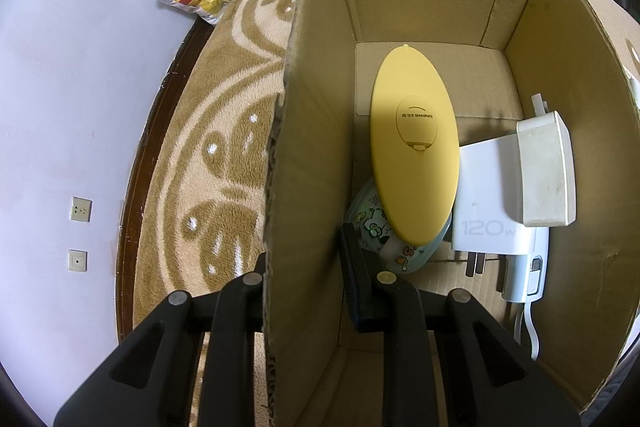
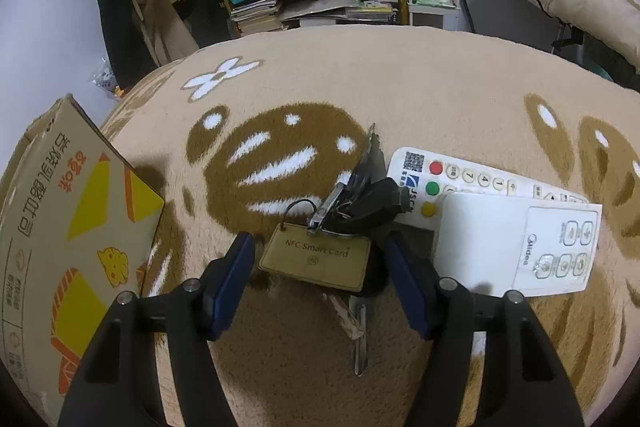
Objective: Organize rigid objects
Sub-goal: 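Lower the right gripper onto the key bunch tag and grasp it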
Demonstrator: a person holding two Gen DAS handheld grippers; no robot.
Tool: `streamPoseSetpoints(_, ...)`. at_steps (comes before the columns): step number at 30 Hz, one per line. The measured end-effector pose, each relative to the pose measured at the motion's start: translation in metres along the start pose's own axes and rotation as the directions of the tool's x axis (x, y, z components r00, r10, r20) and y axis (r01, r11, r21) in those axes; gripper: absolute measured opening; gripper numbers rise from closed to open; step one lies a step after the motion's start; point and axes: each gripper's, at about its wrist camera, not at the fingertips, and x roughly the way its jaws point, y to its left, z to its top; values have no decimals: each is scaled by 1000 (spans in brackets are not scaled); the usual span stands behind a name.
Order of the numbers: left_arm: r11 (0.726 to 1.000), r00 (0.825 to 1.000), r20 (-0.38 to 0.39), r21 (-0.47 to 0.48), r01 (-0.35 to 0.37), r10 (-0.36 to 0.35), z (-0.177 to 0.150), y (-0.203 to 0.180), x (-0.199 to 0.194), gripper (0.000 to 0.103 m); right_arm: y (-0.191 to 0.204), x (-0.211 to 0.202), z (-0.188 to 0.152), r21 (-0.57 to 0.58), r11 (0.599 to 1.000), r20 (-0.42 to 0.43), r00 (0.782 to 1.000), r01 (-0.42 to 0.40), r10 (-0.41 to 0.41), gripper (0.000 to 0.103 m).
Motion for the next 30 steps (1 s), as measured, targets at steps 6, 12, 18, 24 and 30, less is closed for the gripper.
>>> streamPoseSetpoints(6,1000,1000,0,0,1,-1,-1,0,0,22,1,1,0,-8,999,-2,999,35,-35,62)
streamPoseSetpoints(12,1000,1000,0,4,-2,2,-1,-1,0,22,1,0,0,-6,999,0,999,39,-39,57)
streamPoseSetpoints(18,1000,1000,1,10,-10,10,-2,-3,-1,22,-2,-5,-3,12,999,2,1000,30,-30,56)
streamPoseSetpoints(24,1000,1000,0,7,-5,5,-2,-3,-2,22,-1,-15,-7,8,1000,2,1000,22,-22,55)
streamPoseSetpoints(30,1000,1000,-1,8,-6,6,-1,-3,-1,22,5,-25,-8,-14,1000,-3,1000,3,-3,24)
